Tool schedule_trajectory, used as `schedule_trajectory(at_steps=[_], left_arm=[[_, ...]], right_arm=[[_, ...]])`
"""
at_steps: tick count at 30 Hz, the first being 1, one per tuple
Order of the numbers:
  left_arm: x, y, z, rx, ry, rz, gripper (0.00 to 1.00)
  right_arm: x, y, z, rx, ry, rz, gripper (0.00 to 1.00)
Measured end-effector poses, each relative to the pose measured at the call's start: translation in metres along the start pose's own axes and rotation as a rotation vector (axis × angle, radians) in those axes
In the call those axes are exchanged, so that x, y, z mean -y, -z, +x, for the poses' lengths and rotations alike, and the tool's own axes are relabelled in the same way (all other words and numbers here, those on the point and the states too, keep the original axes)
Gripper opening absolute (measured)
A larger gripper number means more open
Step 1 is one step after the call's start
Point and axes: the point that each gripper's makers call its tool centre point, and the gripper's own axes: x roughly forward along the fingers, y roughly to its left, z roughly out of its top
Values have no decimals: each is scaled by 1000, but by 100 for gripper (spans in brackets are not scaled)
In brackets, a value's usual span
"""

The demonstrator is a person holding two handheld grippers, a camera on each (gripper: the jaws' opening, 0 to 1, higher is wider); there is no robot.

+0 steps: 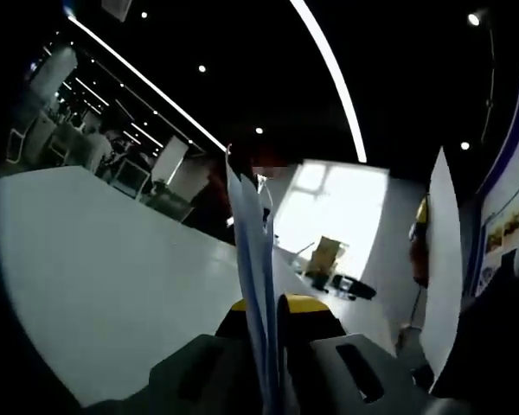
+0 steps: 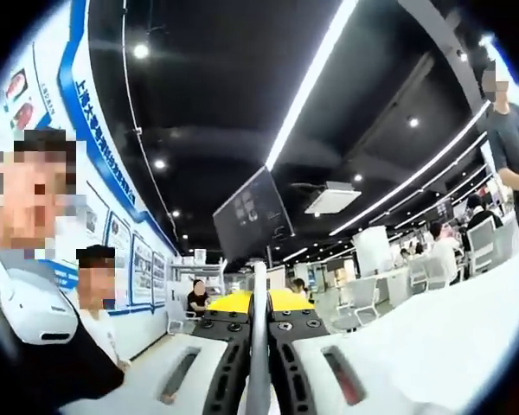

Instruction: Organize the stack of printing papers by aligning and flattening the scattered papers on the table

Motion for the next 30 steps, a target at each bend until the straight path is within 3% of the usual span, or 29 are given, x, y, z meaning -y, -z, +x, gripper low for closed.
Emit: schedule_trajectory(at_steps=[16, 30], left_arm=[[1, 1, 0, 1, 1, -2, 7], [1, 1, 1, 2, 3, -4, 7]], right_arm=[[88, 49, 5, -118, 149, -2, 1], [117, 69, 0, -153, 213, 17, 1]])
